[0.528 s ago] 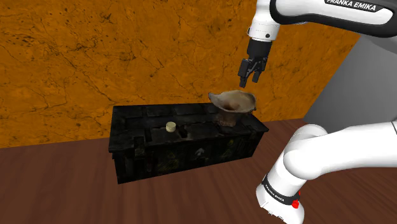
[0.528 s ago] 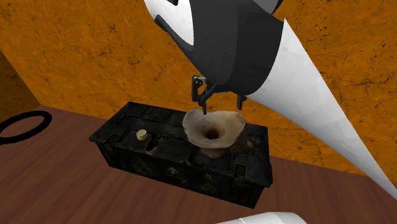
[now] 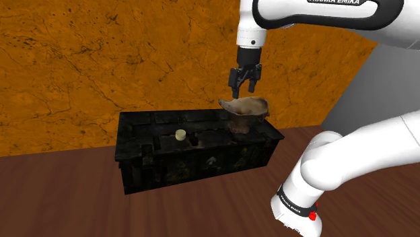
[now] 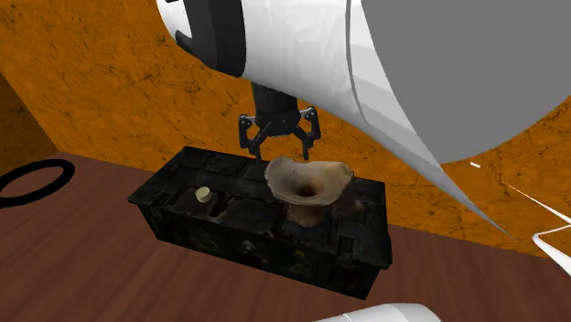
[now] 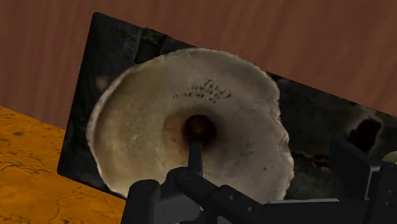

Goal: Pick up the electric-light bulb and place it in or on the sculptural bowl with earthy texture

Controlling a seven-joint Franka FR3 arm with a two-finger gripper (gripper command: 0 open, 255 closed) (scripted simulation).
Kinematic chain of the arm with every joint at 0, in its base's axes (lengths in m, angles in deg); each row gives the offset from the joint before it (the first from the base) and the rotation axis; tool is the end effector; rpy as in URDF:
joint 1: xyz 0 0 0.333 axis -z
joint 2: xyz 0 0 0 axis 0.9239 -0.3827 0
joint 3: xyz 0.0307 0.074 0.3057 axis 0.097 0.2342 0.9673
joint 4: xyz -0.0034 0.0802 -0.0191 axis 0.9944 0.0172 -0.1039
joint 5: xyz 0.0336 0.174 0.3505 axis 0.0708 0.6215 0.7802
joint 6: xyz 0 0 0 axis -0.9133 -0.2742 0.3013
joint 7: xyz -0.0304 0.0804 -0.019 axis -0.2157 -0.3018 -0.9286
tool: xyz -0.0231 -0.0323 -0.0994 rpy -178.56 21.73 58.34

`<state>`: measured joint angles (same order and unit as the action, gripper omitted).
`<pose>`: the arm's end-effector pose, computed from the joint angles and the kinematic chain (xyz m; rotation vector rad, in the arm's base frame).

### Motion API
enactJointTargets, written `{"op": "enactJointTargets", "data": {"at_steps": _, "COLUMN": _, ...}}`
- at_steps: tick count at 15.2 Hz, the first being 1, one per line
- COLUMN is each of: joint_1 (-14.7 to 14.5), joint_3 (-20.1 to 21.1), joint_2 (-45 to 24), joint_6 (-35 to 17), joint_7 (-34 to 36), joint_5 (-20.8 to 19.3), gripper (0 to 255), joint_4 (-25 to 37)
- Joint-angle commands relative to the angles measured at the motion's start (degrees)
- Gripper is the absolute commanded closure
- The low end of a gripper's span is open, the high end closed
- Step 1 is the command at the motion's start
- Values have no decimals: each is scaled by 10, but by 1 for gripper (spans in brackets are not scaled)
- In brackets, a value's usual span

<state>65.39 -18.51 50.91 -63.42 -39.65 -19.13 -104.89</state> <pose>0.3367 0.0541 0.5757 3.0539 -0.1220 -0.2056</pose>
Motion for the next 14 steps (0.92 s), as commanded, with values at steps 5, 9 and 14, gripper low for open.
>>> {"op": "enactJointTargets", "data": {"at_steps": 5, "joint_1": -13, "joint_3": 56, "joint_2": -125, "joint_6": -9, "joint_7": 80, "joint_5": 33, "gripper": 0, "joint_4": 64}}
{"op": "enactJointTargets", "data": {"at_steps": 9, "joint_1": -22, "joint_3": 88, "joint_2": -217, "joint_6": -13, "joint_7": 131, "joint_5": 45, "gripper": 0, "joint_4": 120}}
{"op": "enactJointTargets", "data": {"at_steps": 14, "joint_1": -37, "joint_3": 119, "joint_2": -338, "joint_6": -9, "joint_7": 196, "joint_5": 50, "gripper": 0, "joint_4": 204}}
